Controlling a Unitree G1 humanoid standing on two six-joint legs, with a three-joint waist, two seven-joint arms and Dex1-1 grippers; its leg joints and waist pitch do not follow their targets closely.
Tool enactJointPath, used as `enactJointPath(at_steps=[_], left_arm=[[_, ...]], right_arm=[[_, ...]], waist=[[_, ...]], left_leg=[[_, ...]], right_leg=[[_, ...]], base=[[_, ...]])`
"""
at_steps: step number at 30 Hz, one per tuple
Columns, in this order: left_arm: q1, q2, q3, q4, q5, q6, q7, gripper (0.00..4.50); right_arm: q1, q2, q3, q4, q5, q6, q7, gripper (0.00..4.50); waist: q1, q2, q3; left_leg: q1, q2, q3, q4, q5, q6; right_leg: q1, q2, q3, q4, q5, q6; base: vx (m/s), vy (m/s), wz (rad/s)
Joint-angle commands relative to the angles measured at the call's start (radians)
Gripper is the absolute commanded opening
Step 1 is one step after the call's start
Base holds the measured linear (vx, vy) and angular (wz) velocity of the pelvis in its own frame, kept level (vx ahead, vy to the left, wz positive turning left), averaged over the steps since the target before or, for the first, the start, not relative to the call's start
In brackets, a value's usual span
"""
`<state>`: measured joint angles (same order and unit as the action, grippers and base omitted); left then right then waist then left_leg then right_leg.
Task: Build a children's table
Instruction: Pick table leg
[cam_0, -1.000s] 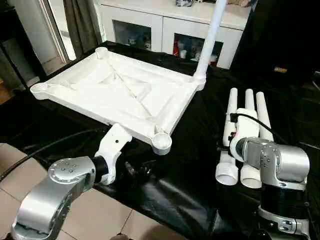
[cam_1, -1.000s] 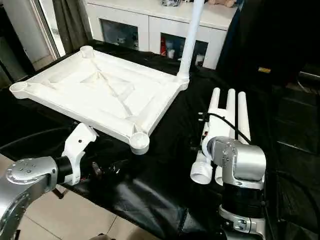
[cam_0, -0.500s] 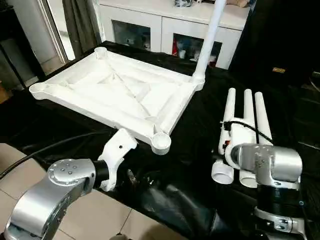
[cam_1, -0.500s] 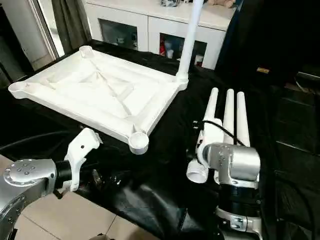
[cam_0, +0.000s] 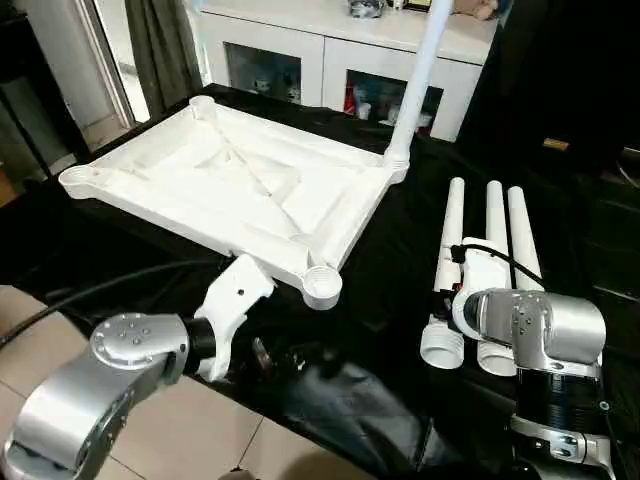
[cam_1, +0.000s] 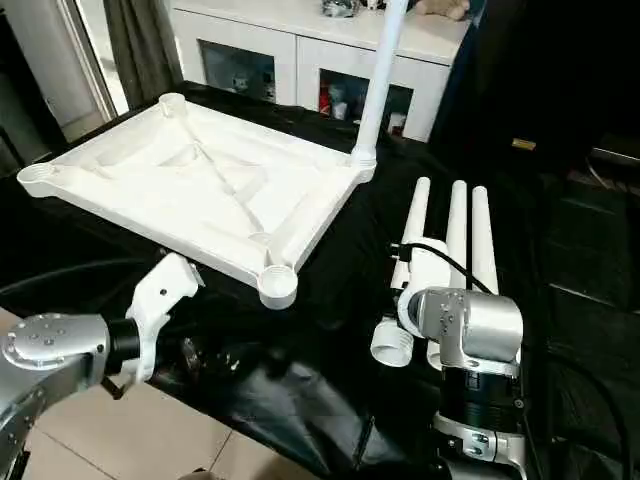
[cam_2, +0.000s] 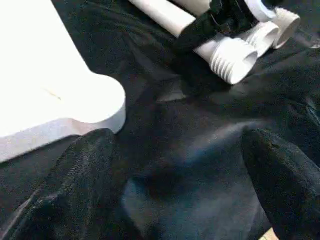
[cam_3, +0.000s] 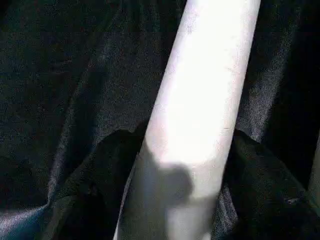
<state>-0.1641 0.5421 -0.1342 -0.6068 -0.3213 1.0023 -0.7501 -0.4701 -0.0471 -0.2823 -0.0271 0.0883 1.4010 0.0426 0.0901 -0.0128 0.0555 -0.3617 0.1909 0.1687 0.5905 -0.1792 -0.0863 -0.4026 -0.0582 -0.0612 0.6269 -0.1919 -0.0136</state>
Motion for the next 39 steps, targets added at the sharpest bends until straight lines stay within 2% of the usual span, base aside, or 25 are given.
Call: enactJointPath(at_steps=[1,4,5,8,9,11,13,15,17,18,19,20,21,22,23,24,26,27,28,29,30,34,37,38,39], left_arm=[[-0.019,0.008,0.002,0.006,-0.010,-0.003,0.003,4.50],[-0.028,0.003,0.007,0.011,-0.016,-0.003,0.007,4.50],[-0.042,-0.007,0.011,0.023,-0.013,-0.009,0.020,4.50],[-0.069,-0.023,-0.003,0.055,0.028,-0.029,0.070,4.50],[-0.074,-0.026,-0.009,0.062,0.037,-0.029,0.081,4.50],[-0.097,-0.065,-0.016,0.109,0.057,-0.085,0.114,4.50],[-0.105,-0.082,-0.012,0.129,0.062,-0.104,0.128,4.50],[-0.138,-0.148,0.012,0.188,0.077,-0.186,0.184,4.50],[-0.195,-0.219,0.037,0.251,0.070,-0.240,0.230,4.50],[-0.228,-0.248,0.048,0.283,0.060,-0.248,0.242,4.50],[-0.256,-0.272,0.061,0.308,0.045,-0.242,0.249,4.50],[-0.285,-0.298,0.075,0.331,0.038,-0.250,0.267,4.50],[-0.325,-0.333,0.093,0.360,0.029,-0.256,0.289,4.50],[-0.325,-0.333,0.093,0.360,0.029,-0.256,0.289,4.50],[-0.363,-0.356,0.116,0.385,-0.005,-0.212,0.286,4.50],[-0.418,-0.397,0.169,0.423,-0.088,-0.152,0.268,4.50],[-0.497,-0.450,0.240,0.479,-0.196,-0.088,0.250,4.50],[-0.536,-0.476,0.270,0.513,-0.248,-0.077,0.251,4.50],[-0.544,-0.481,0.277,0.520,-0.259,-0.073,0.252,4.50],[-0.569,-0.496,0.295,0.542,-0.292,-0.063,0.251,4.50],[-0.596,-0.514,0.312,0.566,-0.322,-0.056,0.254,4.50],[-0.651,-0.562,0.361,0.605,-0.408,-0.027,0.271,4.50],[-0.675,-0.589,0.391,0.612,-0.453,0.014,0.280,4.50],[-0.684,-0.595,0.403,0.616,-0.467,0.038,0.287,4.50],[-0.689,-0.599,0.409,0.619,-0.480,0.058,0.297,4.50]], right_arm=[[-0.007,0.012,-0.035,0.025,0.002,-0.017,-0.020,2.64],[-0.010,0.016,-0.047,0.027,0.004,-0.023,-0.023,2.34],[-0.012,0.018,-0.054,0.030,0.004,-0.035,-0.026,2.28],[-0.013,0.023,-0.069,0.032,0.004,-0.070,-0.039,2.13],[-0.013,0.025,-0.073,0.031,0.003,-0.081,-0.045,2.06],[-0.018,0.035,-0.100,0.005,0.012,-0.156,-0.059,1.94],[-0.020,0.039,-0.109,-0.006,0.016,-0.187,-0.062,1.91],[-0.032,0.057,-0.149,-0.035,0.046,-0.281,-0.058,1.88],[-0.052,0.086,-0.213,-0.071,0.133,-0.424,-0.001,1.88],[-0.059,0.099,-0.239,-0.089,0.182,-0.505,0.042,1.88],[-0.059,0.104,-0.246,-0.103,0.209,-0.556,0.074,1.88],[-0.060,0.111,-0.259,-0.119,0.244,-0.566,0.109,1.88],[-0.063,0.120,-0.280,-0.141,0.297,-0.566,0.155,1.88],[-0.063,0.120,-0.280,-0.141,0.297,-0.566,0.155,1.88],[-0.064,0.126,-0.300,-0.164,0.361,-0.531,0.208,1.88],[-0.051,0.118,-0.300,-0.203,0.439,-0.469,0.292,1.88],[-0.025,0.103,-0.288,-0.264,0.543,-0.386,0.411,1.87],[-0.005,0.087,-0.269,-0.291,0.588,-0.360,0.452,1.87],[-0.001,0.084,-0.265,-0.296,0.597,-0.354,0.461,1.87],[0.013,0.072,-0.250,-0.311,0.620,-0.342,0.484,1.87],[0.029,0.057,-0.229,-0.317,0.648,-0.347,0.503,1.87],[0.049,0.031,-0.191,-0.319,0.673,-0.364,0.525,1.87],[0.050,0.026,-0.186,-0.320,0.688,-0.356,0.539,1.87],[0.053,0.024,-0.187,-0.327,0.700,-0.341,0.550,1.87],[0.060,0.018,-0.179,-0.336,0.713,-0.326,0.564,1.87]], waist=[[0.003,0.007,-0.055],[0.004,0.008,-0.056],[0.005,0.013,-0.057],[0.006,0.015,-0.056],[0.006,0.012,-0.056],[0.006,0.018,-0.057],[0.008,0.015,-0.060],[0.009,0.014,-0.062],[0.008,0.011,-0.062],[0.011,0.012,-0.068],[0.013,0.011,-0.070],[0.013,0.010,-0.071],[0.012,-0.004,-0.070],[0.015,0.000,-0.070],[0.014,0.003,-0.069],[0.015,-0.004,-0.069],[0.024,-0.006,-0.072],[0.030,-0.007,-0.073],[0.032,-0.008,-0.074],[0.031,-0.017,-0.072],[0.035,-0.014,-0.072],[0.042,-0.023,-0.066],[0.047,-0.023,-0.066],[0.047,-0.029,-0.065],[0.050,-0.028,-0.064]], left_leg=[[0.013,0.021,-0.012,-0.077,-0.206,-0.080],[0.013,0.020,-0.012,-0.077,-0.212,-0.083],[0.014,0.021,-0.013,-0.077,-0.213,-0.085],[0.018,0.020,-0.013,-0.078,-0.238,-0.088],[0.016,0.020,-0.014,-0.079,-0.237,-0.086],[0.016,0.020,-0.014,-0.078,-0.233,-0.087],[0.015,0.020,-0.014,-0.076,-0.222,-0.086],[0.014,0.020,-0.011,-0.073,-0.210,-0.077],[0.007,0.020,-0.009,-0.073,-0.194,-0.065],[0.013,0.022,-0.008,-0.069,-0.195,-0.055],[0.006,0.022,-0.009,-0.068,-0.164,-0.042],[0.004,0.022,-0.010,-0.066,-0.146,-0.038],[0.001,0.021,-0.008,-0.065,-0.122,-0.023],[0.001,0.020,-0.008,-0.064,-0.114,-0.015],[-0.002,0.021,-0.009,-0.063,-0.098,-0.007],[0.002,0.014,-0.001,-0.058,-0.103,0.007],[-0.003,0.012,-0.001,-0.053,-0.071,0.032],[-0.003,0.018,-0.004,-0.053,-0.061,0.044],[-0.003,0.019,-0.005,-0.053,-0.059,0.046],[-0.006,0.021,-0.004,-0.054,-0.052,0.049],[-0.004,0.021,-0.005,-0.054,-0.053,0.049],[-0.004,0.022,-0.002,-0.057,-0.090,0.031],[-0.003,0.023,-0.003,-0.058,-0.097,0.020],[-0.003,0.024,-0.003,-0.059,-0.103,0.016],[-0.002,0.024,-0.004,-0.060,-0.104,0.015]], right_leg=[[0.038,-0.067,0.051,-0.087,-0.317,-0.045],[0.038,-0.066,0.051,-0.086,-0.313,-0.049],[0.038,-0.066,0.050,-0.085,-0.309,-0.052],[0.037,-0.065,0.051,-0.090,-0.326,-0.047],[0.039,-0.066,0.050,-0.090,-0.333,-0.041],[0.039,-0.067,0.050,-0.091,-0.333,-0.039],[0.041,-0.067,0.050,-0.091,-0.314,-0.042],[0.042,-0.067,0.051,-0.091,-0.282,-0.046],[0.046,-0.070,0.051,-0.090,-0.255,-0.056],[0.045,-0.070,0.051,-0.087,-0.237,-0.062],[0.050,-0.070,0.049,-0.080,-0.189,-0.073],[0.052,-0.068,0.049,-0.076,-0.160,-0.080],[0.056,-0.065,0.049,-0.074,-0.121,-0.089],[0.057,-0.068,0.049,-0.070,-0.113,-0.096],[0.057,-0.068,0.048,-0.071,-0.110,-0.101],[0.057,-0.065,0.047,-0.073,-0.123,-0.110],[0.062,-0.065,0.046,-0.069,-0.084,-0.138],[0.060,-0.069,0.045,-0.069,-0.071,-0.152],[0.061,-0.070,0.044,-0.068,-0.068,-0.157],[0.062,-0.071,0.044,-0.068,-0.068,-0.162],[0.062,-0.073,0.043,-0.068,-0.078,-0.165],[0.058,-0.077,0.044,-0.088,-0.219,-0.123],[0.057,-0.078,0.043,-0.090,-0.252,-0.107],[0.056,-0.076,0.043,-0.090,-0.257,-0.098],[0.055,-0.077,0.042,-0.091,-0.259,-0.094]], base=[[0.000,0.000,0.00],[0.000,0.000,0.00],[0.000,0.000,0.00],[0.000,0.000,0.00],[0.000,0.000,0.00],[0.000,0.000,0.00],[0.000,0.000,0.00],[0.000,0.000,0.00],[0.000,0.000,0.00],[0.000,0.000,0.00],[0.000,0.000,0.00],[0.000,0.000,0.00],[0.000,0.000,0.00],[0.000,0.000,0.00],[0.000,0.000,0.00],[0.000,0.000,0.00],[0.000,0.000,0.00],[0.000,0.000,0.00],[0.000,0.000,0.00],[0.000,0.000,0.00],[0.000,0.000,0.00],[0.000,0.000,0.00],[0.000,0.000,0.00],[0.000,0.000,0.00],[0.000,0.000,0.00]])
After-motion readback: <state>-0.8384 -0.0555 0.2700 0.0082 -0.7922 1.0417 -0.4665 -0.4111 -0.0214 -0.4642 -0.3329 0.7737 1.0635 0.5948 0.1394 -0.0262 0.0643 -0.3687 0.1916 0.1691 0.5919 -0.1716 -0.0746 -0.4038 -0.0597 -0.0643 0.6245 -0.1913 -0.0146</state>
